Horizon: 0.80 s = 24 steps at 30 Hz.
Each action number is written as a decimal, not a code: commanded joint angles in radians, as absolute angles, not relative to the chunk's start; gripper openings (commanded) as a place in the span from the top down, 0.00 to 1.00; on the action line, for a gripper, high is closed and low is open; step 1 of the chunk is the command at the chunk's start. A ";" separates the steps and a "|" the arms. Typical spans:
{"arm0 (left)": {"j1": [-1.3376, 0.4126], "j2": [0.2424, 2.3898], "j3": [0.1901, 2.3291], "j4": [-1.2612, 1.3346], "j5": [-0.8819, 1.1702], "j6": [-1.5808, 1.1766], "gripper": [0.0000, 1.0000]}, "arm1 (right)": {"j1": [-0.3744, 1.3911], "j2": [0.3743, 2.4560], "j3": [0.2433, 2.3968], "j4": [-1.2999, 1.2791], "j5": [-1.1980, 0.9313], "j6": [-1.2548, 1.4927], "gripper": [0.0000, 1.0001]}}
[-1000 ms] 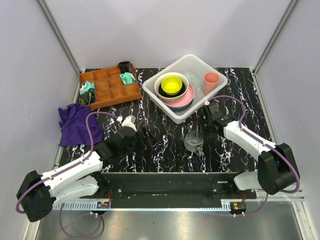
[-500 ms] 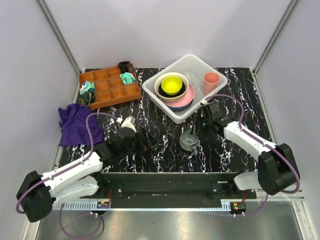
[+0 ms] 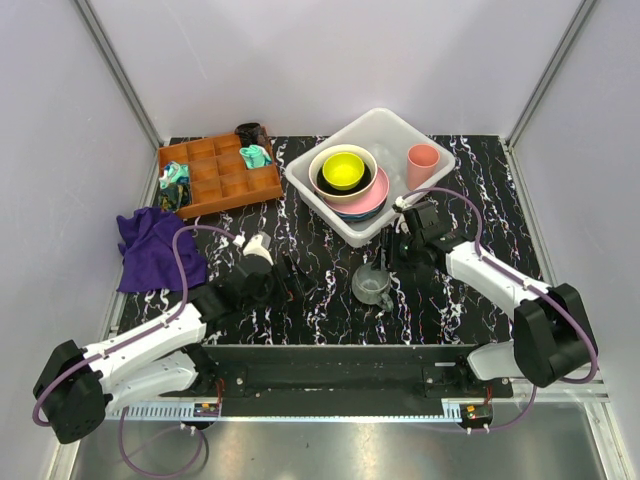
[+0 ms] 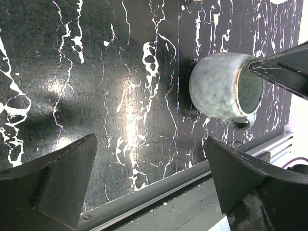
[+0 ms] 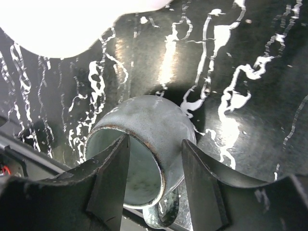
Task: Place the mixed dishes into the plastic bin
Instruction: Move the cup to the center of the board.
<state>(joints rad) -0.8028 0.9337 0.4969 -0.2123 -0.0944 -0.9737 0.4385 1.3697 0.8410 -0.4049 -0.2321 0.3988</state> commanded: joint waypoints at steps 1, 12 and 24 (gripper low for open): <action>-0.796 0.931 0.492 -0.167 -0.110 -0.982 0.01 | 0.454 1.374 0.865 -0.351 -0.333 0.371 0.43; -0.796 0.945 0.491 -0.161 -0.106 -0.982 0.01 | 0.492 1.396 0.873 -0.325 -0.420 0.353 0.42; -0.796 0.946 0.485 -0.156 -0.106 -0.980 0.01 | 0.561 1.399 0.908 -0.319 -0.381 0.356 0.40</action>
<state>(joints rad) -0.8017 0.9447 0.4965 -0.2073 -0.0944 -0.9768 0.5442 1.4155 0.8616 -0.3393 -0.3855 0.3477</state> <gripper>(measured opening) 0.987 0.591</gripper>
